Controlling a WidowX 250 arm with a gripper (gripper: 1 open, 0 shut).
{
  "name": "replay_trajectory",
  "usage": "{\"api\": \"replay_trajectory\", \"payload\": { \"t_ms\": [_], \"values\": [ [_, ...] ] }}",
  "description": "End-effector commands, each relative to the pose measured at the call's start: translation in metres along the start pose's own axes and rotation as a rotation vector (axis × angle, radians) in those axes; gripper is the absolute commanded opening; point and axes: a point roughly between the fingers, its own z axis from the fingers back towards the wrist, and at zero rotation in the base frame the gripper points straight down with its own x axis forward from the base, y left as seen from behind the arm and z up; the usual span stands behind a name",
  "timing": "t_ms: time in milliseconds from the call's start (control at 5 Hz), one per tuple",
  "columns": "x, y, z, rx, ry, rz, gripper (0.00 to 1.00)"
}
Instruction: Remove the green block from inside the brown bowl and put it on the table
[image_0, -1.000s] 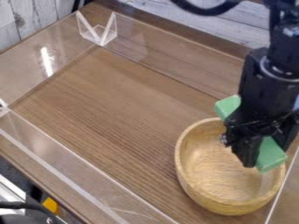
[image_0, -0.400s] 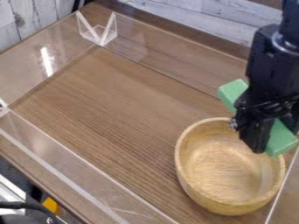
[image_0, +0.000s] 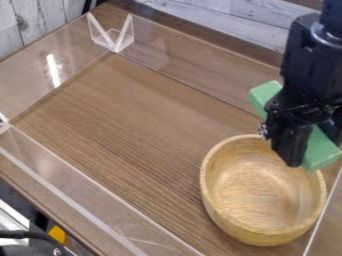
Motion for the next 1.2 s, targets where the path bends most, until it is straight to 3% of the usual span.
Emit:
{"api": "replay_trajectory", "payload": {
  "t_ms": [0, 200, 600, 1000],
  "values": [
    [0.009, -0.005, 0.021, -0.073, -0.008, -0.095, 0.00],
    [0.015, -0.003, 0.023, -0.068, -0.008, -0.199, 0.00],
    [0.015, -0.011, -0.001, -0.062, -0.016, -0.205, 0.00],
    [0.042, -0.006, -0.021, -0.054, -0.019, -0.287, 0.00]
  ]
}}
